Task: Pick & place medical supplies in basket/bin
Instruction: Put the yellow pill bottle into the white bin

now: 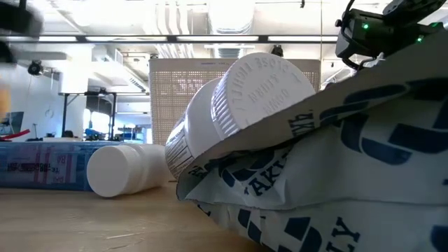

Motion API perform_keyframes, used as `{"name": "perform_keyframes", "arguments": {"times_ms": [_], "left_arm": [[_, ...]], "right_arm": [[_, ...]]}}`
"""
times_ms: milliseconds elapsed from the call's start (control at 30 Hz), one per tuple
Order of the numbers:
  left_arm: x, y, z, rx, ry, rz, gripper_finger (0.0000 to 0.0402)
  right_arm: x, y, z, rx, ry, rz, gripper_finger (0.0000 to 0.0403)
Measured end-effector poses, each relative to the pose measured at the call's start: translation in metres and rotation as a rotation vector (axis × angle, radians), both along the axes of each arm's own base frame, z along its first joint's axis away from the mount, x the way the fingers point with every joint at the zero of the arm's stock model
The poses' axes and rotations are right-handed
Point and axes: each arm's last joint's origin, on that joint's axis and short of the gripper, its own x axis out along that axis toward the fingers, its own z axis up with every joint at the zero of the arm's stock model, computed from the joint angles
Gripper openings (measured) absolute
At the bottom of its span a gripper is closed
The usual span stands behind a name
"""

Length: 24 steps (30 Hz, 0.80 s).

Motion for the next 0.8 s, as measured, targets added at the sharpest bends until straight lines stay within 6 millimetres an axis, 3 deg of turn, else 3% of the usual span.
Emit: {"name": "perform_keyframes", "arguments": {"times_ms": [100,233,333,467,600,667,800], "left_arm": [[0.001,0.009,0.051,0.108,-0.239,0.04,0.0135],[-0.001,0.032,0.115,0.309,-0.729,0.171,0.0137],[-0.001,0.059,0.145,0.443,-0.852,0.251,0.0137],[0.016,0.092,0.164,0.498,-0.807,0.245,0.0137],[0.053,0.128,0.171,0.419,-0.875,0.092,0.0142],[0.07,0.152,0.166,0.407,-0.892,0.064,0.0149],[0.089,0.213,0.146,0.389,-0.82,0.17,0.0177]], "right_arm": [[0.0,0.0,0.0,-0.004,0.0,-0.001,0.0325],[0.0,0.0,0.0,-0.007,-0.001,-0.002,0.0325],[0.0,0.0,0.0,-0.008,-0.002,-0.002,0.0325],[0.0,0.0,0.0,-0.015,0.005,0.018,0.0325],[0.001,0.0,0.0,-0.017,0.011,0.03,0.0325],[0.001,0.0,0.0,-0.013,0.01,0.032,0.0325],[0.001,0.001,0.0,-0.001,0.014,0.048,0.0325]]}}
